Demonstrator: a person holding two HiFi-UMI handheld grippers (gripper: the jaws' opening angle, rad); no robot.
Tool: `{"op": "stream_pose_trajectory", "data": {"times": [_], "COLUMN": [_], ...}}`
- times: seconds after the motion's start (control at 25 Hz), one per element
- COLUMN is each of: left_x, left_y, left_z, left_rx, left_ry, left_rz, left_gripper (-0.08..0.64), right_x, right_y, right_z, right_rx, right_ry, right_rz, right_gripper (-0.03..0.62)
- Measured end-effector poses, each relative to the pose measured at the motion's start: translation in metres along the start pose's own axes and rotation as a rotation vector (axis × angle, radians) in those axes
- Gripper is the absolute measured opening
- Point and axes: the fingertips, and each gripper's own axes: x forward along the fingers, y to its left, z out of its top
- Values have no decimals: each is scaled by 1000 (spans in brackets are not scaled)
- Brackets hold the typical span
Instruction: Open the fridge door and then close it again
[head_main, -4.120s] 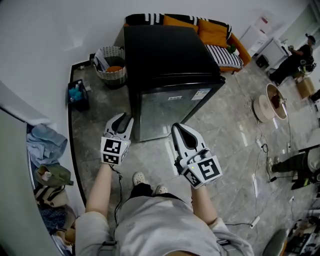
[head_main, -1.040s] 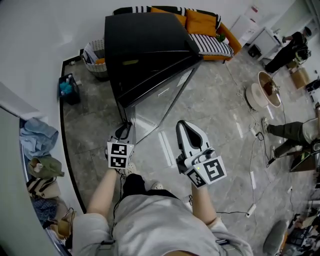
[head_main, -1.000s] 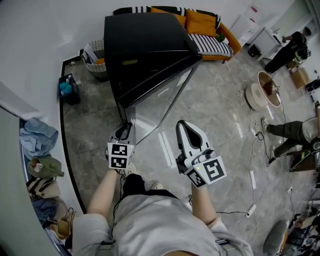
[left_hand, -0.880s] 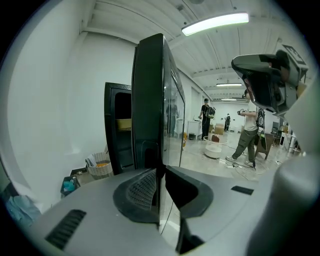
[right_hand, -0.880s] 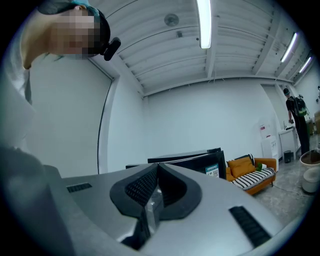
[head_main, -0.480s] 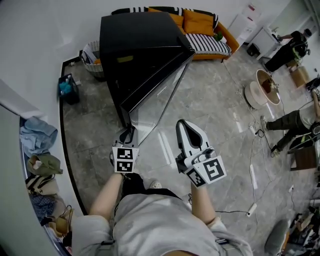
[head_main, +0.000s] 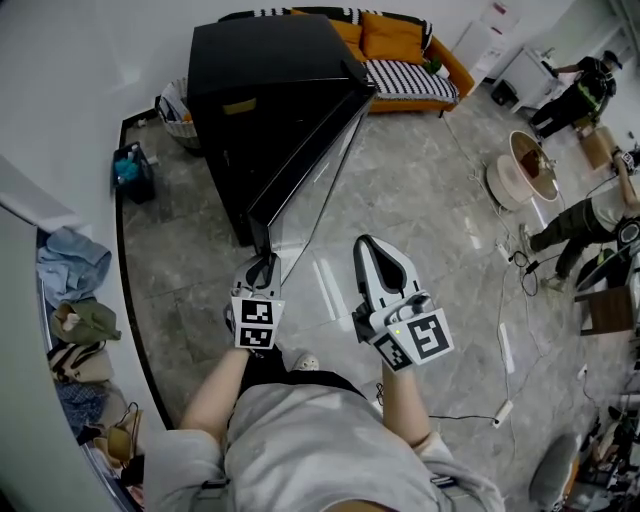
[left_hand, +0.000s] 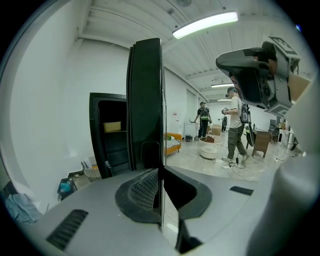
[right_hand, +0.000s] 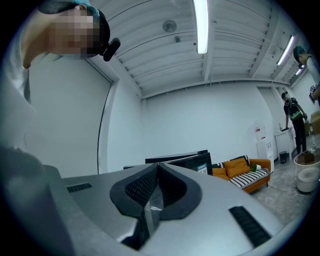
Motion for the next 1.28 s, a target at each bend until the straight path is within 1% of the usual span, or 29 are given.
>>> {"op": "stream_pose_trajectory", "data": {"times": [0.28,0.52,0.84,0.96,1.08,1.28], "left_x": [-3,-4,-4,-4,-4,-5], "left_y": [-31,-54,-80,-89,-95,-97], "left_z": [-1,-2,0,4,1,2], "left_rx": [26,29,38,43,50,40], "left_ry": [-26,-34,-45,-48,-43,-51], "left_rz": [-1,28,54,50,39,28], "left_gripper": [41,41,41,41,41,40], "right_x": [-28,-54,-87,-93,-97,-98], "right_y": [-18,-39,-68,-74,-76,-76], "right_z": [-10,-23,-27,-25,-24,-23], "right_rx": [-8,-27,-8,-6,-10,-10], "right_ry": [27,65,81,79,78,75], "right_rz": [-47,-95,-168,-180,-182,-179], "right_gripper": [17,17,17,17,17,17]}}
